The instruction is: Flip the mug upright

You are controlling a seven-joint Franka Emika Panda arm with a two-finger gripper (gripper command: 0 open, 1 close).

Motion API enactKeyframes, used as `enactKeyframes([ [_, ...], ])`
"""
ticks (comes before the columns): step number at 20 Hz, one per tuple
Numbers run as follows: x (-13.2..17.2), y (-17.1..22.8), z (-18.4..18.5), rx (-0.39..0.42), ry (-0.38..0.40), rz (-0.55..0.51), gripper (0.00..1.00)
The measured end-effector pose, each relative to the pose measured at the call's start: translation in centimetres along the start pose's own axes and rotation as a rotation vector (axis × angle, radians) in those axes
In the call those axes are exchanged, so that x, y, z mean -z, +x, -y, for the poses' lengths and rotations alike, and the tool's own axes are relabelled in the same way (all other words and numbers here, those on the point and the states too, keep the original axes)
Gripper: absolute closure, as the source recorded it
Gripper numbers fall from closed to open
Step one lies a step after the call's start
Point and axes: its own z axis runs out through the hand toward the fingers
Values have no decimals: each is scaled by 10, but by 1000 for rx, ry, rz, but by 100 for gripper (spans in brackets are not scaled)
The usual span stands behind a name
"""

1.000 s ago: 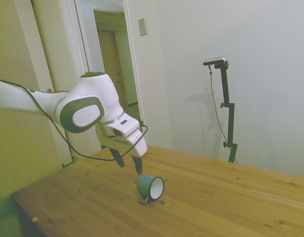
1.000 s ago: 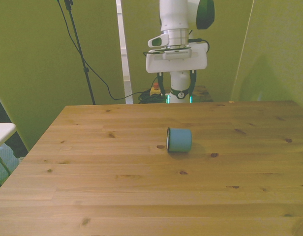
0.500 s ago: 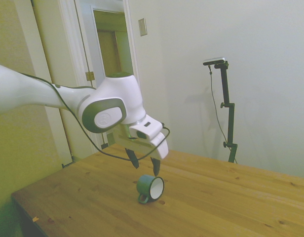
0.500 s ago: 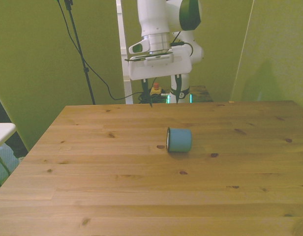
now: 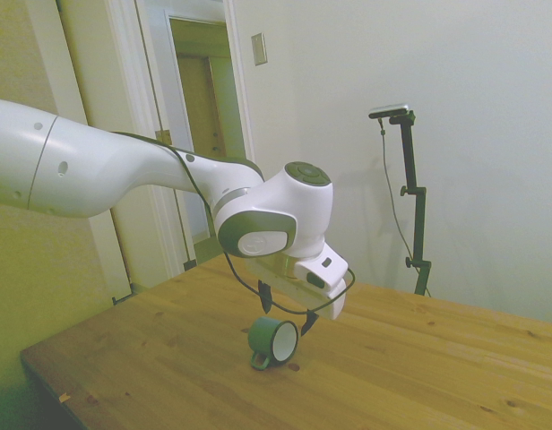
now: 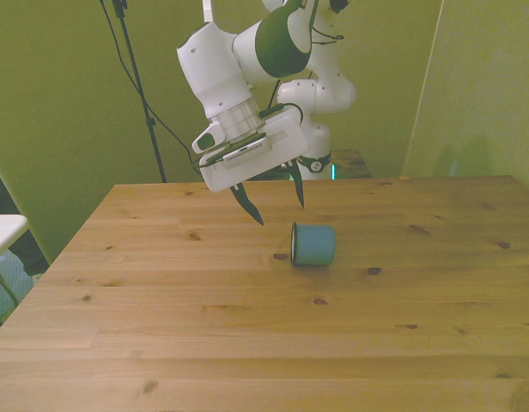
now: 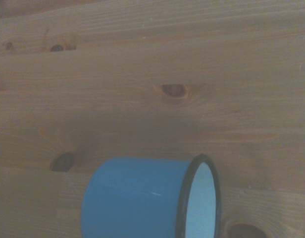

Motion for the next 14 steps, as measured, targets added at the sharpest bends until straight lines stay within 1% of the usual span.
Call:
enactKeyframes([
  [3, -20, 10, 1, -9, 24, 34, 0],
  [7, -45, 17, 3, 6, 91, 101, 0],
  [11, -54, 8, 7, 27, 152, 196, 0],
  [14, -58, 3, 9, 32, 175, 237, 0],
])
